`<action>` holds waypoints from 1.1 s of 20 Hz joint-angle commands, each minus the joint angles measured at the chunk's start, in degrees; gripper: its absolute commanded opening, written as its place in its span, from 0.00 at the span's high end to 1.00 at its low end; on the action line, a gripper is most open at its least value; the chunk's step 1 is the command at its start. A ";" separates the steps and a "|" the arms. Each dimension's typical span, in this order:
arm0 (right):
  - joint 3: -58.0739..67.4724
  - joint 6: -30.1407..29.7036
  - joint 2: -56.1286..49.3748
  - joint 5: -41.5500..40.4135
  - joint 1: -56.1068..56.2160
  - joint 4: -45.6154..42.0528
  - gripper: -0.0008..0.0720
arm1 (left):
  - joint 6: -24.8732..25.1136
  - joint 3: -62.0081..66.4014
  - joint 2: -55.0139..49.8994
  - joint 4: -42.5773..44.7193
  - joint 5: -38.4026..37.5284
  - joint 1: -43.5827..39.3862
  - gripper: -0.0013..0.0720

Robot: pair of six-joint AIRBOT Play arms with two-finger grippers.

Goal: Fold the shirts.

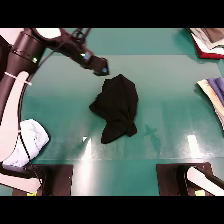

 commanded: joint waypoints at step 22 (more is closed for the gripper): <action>-0.04 0.02 -0.11 0.61 -0.02 -0.15 0.96 | 0.46 -61.24 10.01 -25.92 40.70 5.27 0.17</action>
